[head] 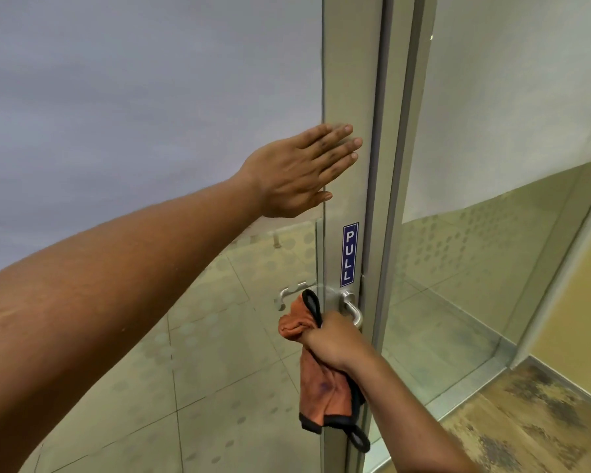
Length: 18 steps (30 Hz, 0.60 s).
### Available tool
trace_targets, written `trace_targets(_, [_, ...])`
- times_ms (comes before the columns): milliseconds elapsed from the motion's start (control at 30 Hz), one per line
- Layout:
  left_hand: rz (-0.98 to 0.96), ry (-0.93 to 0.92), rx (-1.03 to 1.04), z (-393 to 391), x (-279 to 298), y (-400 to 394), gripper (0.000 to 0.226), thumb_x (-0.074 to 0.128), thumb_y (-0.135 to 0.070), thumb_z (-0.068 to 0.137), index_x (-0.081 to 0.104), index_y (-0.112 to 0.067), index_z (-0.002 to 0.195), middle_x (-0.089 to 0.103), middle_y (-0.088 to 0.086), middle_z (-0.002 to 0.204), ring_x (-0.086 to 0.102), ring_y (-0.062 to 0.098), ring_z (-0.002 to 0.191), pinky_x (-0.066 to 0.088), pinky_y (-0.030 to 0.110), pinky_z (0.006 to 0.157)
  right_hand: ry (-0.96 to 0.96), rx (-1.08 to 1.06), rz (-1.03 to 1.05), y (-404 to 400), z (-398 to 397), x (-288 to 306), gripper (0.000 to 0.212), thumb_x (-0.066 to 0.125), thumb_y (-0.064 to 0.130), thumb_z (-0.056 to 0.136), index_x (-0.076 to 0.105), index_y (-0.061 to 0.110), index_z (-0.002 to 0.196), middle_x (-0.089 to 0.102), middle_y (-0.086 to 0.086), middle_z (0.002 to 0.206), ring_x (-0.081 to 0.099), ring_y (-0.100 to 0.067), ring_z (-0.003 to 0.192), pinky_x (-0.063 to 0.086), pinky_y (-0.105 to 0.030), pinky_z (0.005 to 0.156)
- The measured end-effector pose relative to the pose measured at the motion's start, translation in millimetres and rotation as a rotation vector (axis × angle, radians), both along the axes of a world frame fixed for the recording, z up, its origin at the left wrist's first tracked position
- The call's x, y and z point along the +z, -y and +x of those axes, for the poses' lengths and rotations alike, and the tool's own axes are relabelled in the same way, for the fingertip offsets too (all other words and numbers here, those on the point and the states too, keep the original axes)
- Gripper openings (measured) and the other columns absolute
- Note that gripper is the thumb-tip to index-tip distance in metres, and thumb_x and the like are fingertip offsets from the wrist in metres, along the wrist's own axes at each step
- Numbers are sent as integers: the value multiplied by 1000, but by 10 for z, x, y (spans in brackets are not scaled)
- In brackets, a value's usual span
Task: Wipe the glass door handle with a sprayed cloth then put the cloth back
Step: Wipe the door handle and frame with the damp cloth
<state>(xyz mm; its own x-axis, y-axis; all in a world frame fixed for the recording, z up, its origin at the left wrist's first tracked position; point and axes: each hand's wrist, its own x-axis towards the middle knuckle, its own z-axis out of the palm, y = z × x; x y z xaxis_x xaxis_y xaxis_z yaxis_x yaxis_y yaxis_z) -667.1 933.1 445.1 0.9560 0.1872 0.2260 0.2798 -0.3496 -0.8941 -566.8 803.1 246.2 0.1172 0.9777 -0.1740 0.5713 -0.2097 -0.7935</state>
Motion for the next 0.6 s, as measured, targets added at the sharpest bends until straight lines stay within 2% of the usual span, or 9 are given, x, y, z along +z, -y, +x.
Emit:
trace_targets(133, [13, 4, -20, -4, -8, -21, 71, -4, -48, 103, -7, -6, 161, -5, 15, 170, -6, 32, 158, 6, 46, 130, 76, -33, 42, 67, -107, -18, 20, 59, 31, 86, 57, 18, 71, 60, 1, 70, 63, -23, 71, 42, -29, 58])
trace_targets(267, [-5, 5, -6, -3, -7, -6, 73, -9, -49, 101, -9, -6, 161, -8, 16, 170, -9, 32, 158, 6, 46, 129, 136, 88, 27, 151, -41, 90, 21, 57, 29, 86, 51, 20, 68, 57, 3, 69, 60, -22, 71, 40, -29, 59])
trace_targets(333, [1, -2, 0, 3, -11, -1, 74, -10, -49, 100, -9, -7, 161, -9, 16, 170, -9, 32, 158, 6, 46, 129, 201, 171, 29, 166, 72, 197, 12, 55, 28, 83, 59, 18, 78, 64, -2, 78, 65, -26, 81, 47, -31, 68])
trace_targets(400, [4, 2, -8, 1, -11, -9, 73, -10, -48, 100, -9, -7, 161, -9, 16, 170, -9, 32, 158, 6, 46, 129, 290, 186, 98, 166, 194, 351, 21, 53, 28, 82, 66, 23, 98, 71, -2, 95, 66, -25, 92, 54, -35, 80])
trace_targets(500, [1, 7, -10, -5, -9, -15, 73, -12, -47, 100, -10, -6, 160, -9, 16, 170, -9, 33, 158, 7, 47, 129, 459, 238, 145, 95, 281, 520, 28, 54, 22, 86, 66, 32, 109, 68, 7, 94, 62, -16, 86, 52, -33, 78])
trace_targets(600, [-5, 4, -8, 2, -8, -14, 74, -13, -48, 99, -9, -7, 161, -8, 16, 170, -9, 33, 158, 7, 47, 129, 682, 363, 175, -11, 218, 489, 28, 58, 28, 90, 64, 39, 115, 68, 7, 95, 63, -16, 89, 56, -37, 81])
